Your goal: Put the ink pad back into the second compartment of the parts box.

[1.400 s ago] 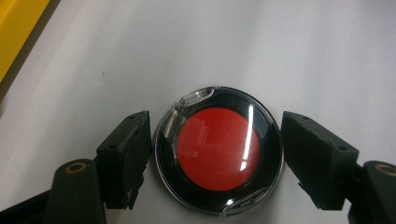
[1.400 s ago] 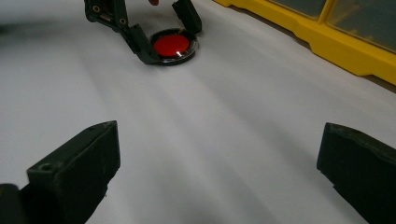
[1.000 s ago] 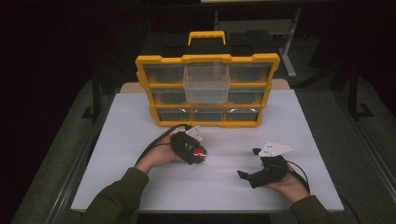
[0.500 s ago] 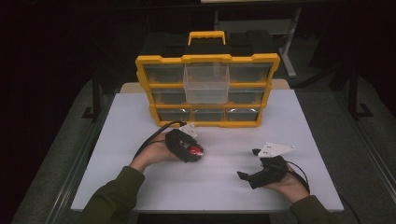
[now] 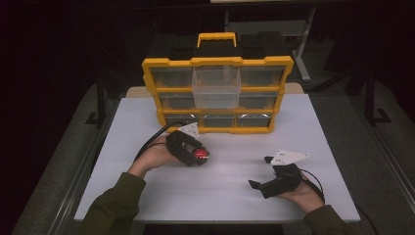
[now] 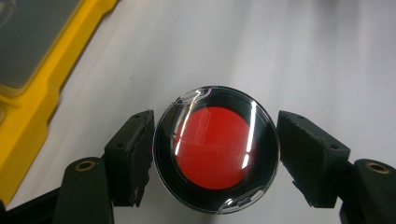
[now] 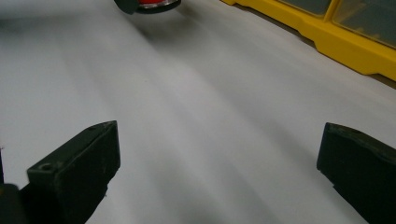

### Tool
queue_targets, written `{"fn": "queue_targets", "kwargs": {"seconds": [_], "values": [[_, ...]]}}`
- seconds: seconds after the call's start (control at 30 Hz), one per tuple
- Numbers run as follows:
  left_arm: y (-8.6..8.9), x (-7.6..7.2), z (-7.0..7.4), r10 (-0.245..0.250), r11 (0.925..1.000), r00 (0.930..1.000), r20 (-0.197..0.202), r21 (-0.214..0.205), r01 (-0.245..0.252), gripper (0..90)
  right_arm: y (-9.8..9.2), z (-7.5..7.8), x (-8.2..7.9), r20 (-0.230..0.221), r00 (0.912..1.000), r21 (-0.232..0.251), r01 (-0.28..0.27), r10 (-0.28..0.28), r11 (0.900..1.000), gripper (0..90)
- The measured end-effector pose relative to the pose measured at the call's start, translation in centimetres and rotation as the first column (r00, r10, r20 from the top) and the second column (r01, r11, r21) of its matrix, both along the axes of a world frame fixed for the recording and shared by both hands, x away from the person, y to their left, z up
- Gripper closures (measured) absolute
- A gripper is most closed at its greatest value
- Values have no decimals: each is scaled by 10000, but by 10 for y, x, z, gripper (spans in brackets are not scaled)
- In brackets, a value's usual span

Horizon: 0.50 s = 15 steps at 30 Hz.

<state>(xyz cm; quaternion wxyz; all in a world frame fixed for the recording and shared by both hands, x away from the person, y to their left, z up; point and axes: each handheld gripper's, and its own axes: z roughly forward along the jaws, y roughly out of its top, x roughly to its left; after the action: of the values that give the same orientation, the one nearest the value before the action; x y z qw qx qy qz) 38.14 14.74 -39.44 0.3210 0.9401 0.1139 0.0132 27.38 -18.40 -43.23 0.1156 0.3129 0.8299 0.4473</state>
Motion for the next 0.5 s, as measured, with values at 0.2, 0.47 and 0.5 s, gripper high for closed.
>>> {"fn": "queue_targets", "kwargs": {"seconds": [0.2, 0.47, 0.5], "values": [[6, -1, 8, 136, 9999, 9999, 41, 40, -136, 301, 0, 0, 0, 7, 10000, 27, 13, -13, 10000, 0], [18, 0, 22, 356, 9993, 9994, 10, 57, -356, 301, -1, 0, 0, 34, 10000, 8, 20, -20, 10000, 0], [20, 0, 26, 392, 9992, 9992, -2, 38, -392, 301, -1, 0, 0, 34, 10000, 8, 20, -20, 10000, 0]]}}
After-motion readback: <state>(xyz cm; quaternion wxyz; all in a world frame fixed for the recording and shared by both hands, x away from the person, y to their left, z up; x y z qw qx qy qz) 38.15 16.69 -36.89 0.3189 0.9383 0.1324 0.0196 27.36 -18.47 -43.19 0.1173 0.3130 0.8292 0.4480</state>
